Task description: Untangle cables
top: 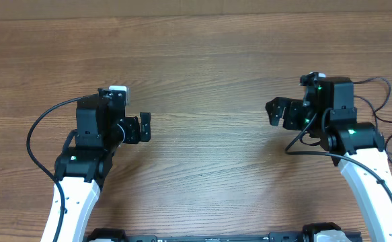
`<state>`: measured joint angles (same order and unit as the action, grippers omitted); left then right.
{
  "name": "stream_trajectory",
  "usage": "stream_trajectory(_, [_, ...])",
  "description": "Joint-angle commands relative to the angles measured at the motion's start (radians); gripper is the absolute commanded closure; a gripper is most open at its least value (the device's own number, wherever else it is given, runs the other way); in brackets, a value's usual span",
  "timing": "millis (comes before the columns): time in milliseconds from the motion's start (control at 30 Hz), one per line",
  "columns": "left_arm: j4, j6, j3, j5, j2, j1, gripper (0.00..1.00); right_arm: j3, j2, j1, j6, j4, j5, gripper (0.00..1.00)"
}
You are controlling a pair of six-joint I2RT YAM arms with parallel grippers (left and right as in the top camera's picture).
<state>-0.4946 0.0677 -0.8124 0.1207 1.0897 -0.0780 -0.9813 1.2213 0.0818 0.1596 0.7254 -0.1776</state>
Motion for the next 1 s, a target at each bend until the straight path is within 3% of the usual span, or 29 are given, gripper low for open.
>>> stream_trajectory(0, [0.000,-0.008,-0.010,0.010,-0.003,0.001,0.00,-0.001,0.004,0.014,0.000,-0.005,-0.052,0.00])
stream_trajectory(700, [0.000,-0.008,-0.010,0.010,-0.003,0.001,0.00,-0.001,0.004,0.014,0.000,-0.005,-0.052,0.00])
stream_trajectory(833, [-0.026,-0.039,-0.010,-0.102,-0.003,0.001,0.00,-0.001,0.004,0.014,0.000,-0.005,-0.052,0.00])
stream_trajectory(967, [-0.033,-0.039,-0.010,-0.105,-0.003,0.001,0.00,-0.001,0.004,0.014,0.000,-0.005,-0.052,0.00])
